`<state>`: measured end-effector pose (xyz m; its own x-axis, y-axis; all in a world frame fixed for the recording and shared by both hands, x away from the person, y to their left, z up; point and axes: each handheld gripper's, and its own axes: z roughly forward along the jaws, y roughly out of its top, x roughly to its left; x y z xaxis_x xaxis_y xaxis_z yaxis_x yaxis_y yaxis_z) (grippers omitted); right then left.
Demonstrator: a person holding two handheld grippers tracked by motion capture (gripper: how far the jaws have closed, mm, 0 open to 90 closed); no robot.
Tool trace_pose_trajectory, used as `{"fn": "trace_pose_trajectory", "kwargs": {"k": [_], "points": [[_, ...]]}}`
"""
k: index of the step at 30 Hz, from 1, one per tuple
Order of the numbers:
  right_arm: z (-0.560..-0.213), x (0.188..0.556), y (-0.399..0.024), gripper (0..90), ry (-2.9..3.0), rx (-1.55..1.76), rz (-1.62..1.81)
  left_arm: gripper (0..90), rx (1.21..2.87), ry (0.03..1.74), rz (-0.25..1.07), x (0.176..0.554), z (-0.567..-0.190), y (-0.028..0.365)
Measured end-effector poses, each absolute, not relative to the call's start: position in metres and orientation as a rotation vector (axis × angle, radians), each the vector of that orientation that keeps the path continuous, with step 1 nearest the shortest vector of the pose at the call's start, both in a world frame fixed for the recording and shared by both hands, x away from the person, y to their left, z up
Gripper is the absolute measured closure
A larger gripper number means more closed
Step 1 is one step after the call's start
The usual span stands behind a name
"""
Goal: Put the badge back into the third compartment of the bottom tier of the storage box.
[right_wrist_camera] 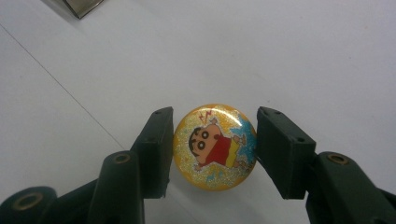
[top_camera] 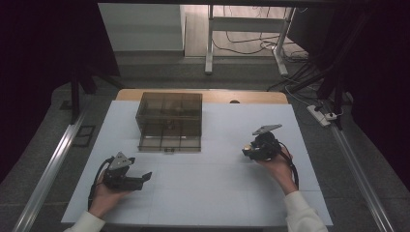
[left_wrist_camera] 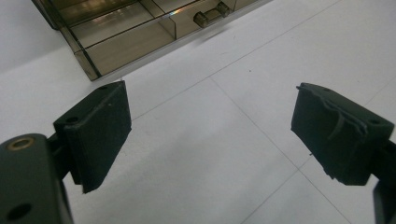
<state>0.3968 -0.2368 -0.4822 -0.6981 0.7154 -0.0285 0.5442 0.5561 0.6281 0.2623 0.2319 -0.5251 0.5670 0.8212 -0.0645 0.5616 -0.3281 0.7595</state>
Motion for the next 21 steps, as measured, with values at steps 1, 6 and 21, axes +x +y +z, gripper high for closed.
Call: {"fn": "trace_pose_trajectory", "kwargs": {"k": [1, 6, 21], "points": [[-0.482, 0.397, -0.237, 47.4, 2.511, 1.041, 0.876, 12.1, 2.031, 1.104, 0.428, 0.262, -0.525, 0.232], [-0.478, 0.395, -0.239, 47.4, 2.491, 1.045, 0.904, 12.0, 2.032, 1.106, 0.429, 0.262, -0.525, 0.232], [-0.458, 0.388, -0.244, 47.3, 2.418, 1.021, 1.078, 12.0, 2.029, 1.108, 0.424, 0.263, -0.526, 0.232]]}}
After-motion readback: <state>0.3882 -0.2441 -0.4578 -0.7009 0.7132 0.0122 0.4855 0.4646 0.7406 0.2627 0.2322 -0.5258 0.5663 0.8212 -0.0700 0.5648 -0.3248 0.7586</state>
